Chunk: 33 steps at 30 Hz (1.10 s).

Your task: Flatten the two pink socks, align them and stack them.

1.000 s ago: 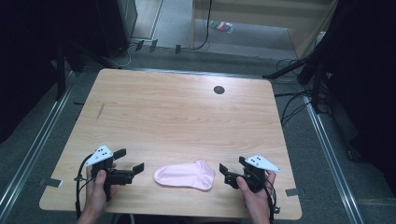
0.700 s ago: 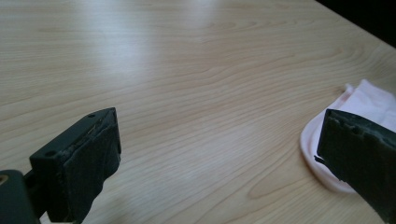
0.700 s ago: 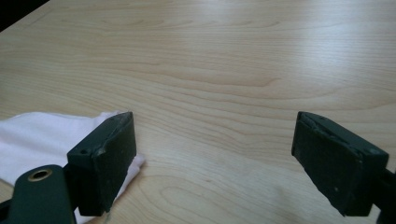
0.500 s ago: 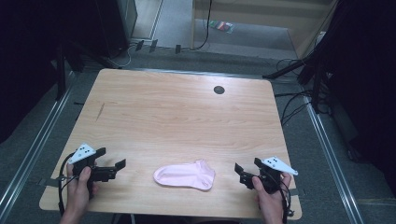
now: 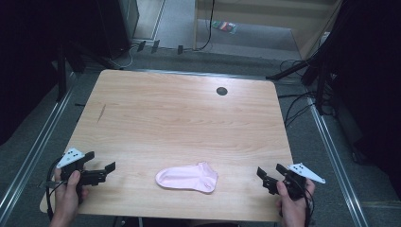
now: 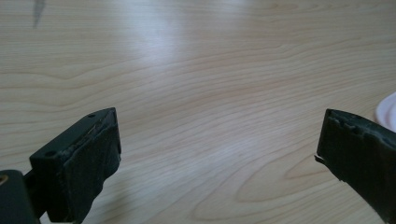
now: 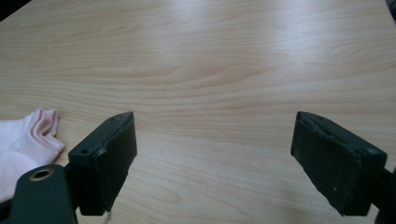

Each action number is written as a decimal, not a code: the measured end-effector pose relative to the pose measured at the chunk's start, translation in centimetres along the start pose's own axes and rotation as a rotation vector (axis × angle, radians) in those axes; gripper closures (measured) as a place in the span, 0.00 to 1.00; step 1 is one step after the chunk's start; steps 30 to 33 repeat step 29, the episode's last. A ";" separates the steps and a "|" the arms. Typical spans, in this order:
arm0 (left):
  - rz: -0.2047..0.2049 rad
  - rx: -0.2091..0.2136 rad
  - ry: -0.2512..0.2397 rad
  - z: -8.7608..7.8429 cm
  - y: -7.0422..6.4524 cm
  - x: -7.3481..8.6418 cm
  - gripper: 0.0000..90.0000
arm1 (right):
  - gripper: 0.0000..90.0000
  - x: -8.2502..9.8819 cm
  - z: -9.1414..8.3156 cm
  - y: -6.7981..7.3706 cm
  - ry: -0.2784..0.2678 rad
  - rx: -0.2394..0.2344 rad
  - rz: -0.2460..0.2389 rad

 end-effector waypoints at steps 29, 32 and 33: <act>-0.053 -0.110 -0.098 -2.5 5.6 2.0 0.00 | 0.17 3.3 -2.9 -7.2 -0.087 0.098 0.089; -0.053 -0.110 -0.098 -2.5 5.6 2.0 0.00 | 0.17 3.3 -2.9 -7.2 -0.087 0.098 0.089; -0.053 -0.110 -0.098 -2.5 5.6 2.0 0.00 | 0.17 3.3 -2.9 -7.2 -0.087 0.098 0.089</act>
Point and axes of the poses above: each handheld gripper's, and its own axes: z roughly forward along the jaws, x roughly out of its underside, y roughly to its left, the point moved 1 cm from there along z, roughly forward along the jaws, and after that the axes turned 12 degrees about y, right-handed, at the moved point
